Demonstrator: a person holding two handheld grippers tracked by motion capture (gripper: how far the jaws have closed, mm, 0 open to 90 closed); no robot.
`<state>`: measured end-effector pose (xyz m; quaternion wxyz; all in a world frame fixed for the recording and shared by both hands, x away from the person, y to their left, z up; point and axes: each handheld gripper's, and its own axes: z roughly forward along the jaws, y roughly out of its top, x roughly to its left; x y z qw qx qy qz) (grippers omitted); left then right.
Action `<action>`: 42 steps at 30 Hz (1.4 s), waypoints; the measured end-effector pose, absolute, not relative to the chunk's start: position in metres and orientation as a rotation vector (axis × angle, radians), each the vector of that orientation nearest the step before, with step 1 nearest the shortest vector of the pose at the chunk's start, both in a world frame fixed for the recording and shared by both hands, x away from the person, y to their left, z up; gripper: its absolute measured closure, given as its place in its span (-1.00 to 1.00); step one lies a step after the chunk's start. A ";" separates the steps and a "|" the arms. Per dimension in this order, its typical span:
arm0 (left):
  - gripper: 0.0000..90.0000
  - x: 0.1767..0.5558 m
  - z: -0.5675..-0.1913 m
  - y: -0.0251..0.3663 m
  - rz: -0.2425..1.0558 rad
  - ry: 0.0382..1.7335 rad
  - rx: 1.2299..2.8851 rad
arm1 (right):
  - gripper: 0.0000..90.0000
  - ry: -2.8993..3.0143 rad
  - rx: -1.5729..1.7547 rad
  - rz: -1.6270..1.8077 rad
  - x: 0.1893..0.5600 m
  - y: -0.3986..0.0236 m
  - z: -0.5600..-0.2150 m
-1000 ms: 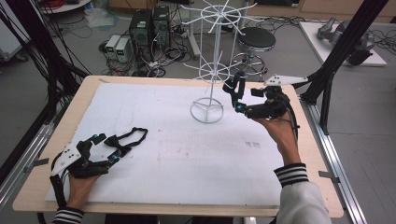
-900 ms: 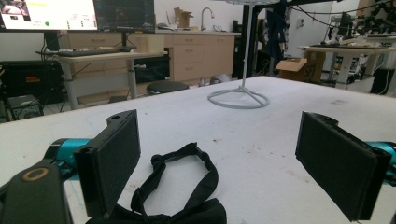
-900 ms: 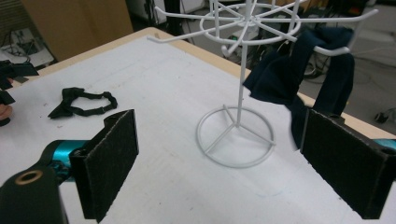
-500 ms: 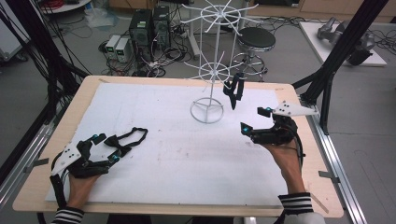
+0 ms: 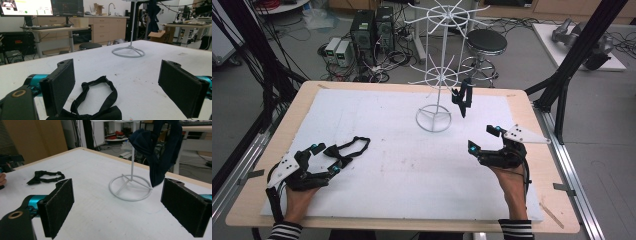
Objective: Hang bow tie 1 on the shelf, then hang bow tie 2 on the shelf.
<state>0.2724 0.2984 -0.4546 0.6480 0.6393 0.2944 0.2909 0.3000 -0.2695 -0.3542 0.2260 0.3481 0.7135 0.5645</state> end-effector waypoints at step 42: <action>-0.68 0.276 -0.447 0.301 0.633 0.687 1.474 | -0.76 1.851 0.983 1.606 0.277 -0.273 -0.400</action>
